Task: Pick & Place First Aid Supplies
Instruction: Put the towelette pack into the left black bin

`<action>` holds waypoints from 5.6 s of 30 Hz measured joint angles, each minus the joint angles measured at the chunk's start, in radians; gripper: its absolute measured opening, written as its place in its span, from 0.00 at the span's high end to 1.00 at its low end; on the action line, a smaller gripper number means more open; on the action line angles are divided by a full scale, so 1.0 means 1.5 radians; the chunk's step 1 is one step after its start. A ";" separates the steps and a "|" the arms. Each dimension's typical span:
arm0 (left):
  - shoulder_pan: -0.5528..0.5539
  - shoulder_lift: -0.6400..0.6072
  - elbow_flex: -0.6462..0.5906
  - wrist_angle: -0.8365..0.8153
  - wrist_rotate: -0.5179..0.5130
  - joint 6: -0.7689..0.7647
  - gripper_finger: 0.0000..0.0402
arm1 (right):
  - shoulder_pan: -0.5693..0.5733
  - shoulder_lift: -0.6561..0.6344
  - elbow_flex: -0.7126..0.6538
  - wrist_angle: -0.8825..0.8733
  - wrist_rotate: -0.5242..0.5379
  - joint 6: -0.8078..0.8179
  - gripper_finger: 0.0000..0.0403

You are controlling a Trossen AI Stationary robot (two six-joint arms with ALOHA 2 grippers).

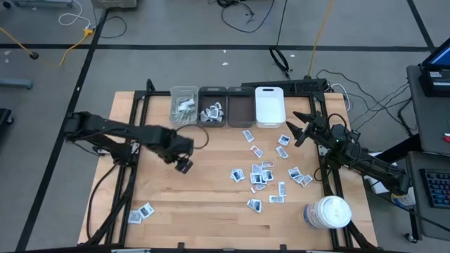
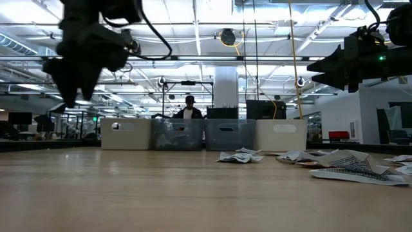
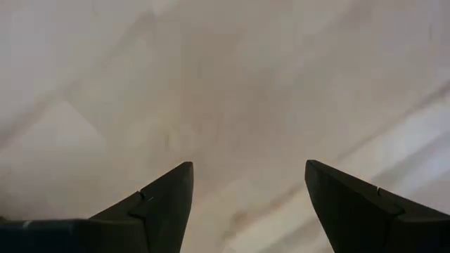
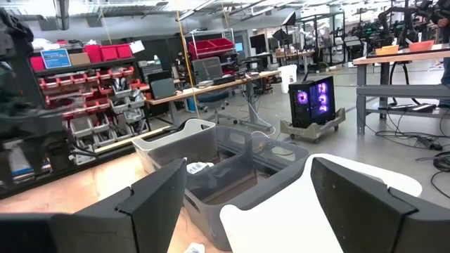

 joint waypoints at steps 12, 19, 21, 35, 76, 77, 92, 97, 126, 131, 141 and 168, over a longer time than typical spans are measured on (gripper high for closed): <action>-0.212 -0.029 -0.037 0.000 0.005 -0.185 0.35 | 0.000 0.000 0.000 0.000 0.000 0.000 0.26; -0.347 -0.029 -0.039 0.002 0.011 -0.284 0.38 | 0.000 0.000 0.000 0.000 0.000 0.000 0.26; -0.387 -0.029 -0.039 0.003 0.011 -0.312 0.38 | 0.000 0.000 0.000 0.000 0.000 0.000 0.26; -0.560 0.002 -0.039 0.008 0.088 -0.437 0.34 | 0.000 0.000 0.000 0.000 0.000 0.000 0.26; -0.567 0.152 -0.115 0.221 0.101 -0.411 0.97 | 0.000 0.000 0.000 0.000 0.000 0.000 0.26; -0.564 0.145 -0.116 0.219 0.101 -0.405 0.97 | 0.000 0.000 0.000 0.000 0.000 0.000 0.26; -0.531 -0.074 -0.100 0.087 0.103 -0.356 0.98 | 0.000 0.000 0.000 0.000 0.000 0.000 0.26; -0.531 -0.105 -0.047 -0.070 0.095 -0.339 0.97 | 0.000 0.000 0.000 0.000 0.000 0.000 0.26; -0.035 -0.032 0.066 -0.194 0.074 0.126 0.98 | 0.000 0.000 0.000 0.000 0.000 0.000 0.26; 0.101 0.045 0.151 -0.192 0.042 0.267 0.99 | 0.000 0.000 0.000 0.000 0.000 0.000 0.26; 0.305 0.241 0.381 -0.201 0.021 0.455 0.99 | 0.000 0.000 0.000 0.000 0.000 0.000 0.26; 0.457 0.569 0.640 -0.120 -0.026 0.569 0.99 | 0.000 0.000 0.000 0.000 0.000 0.000 0.26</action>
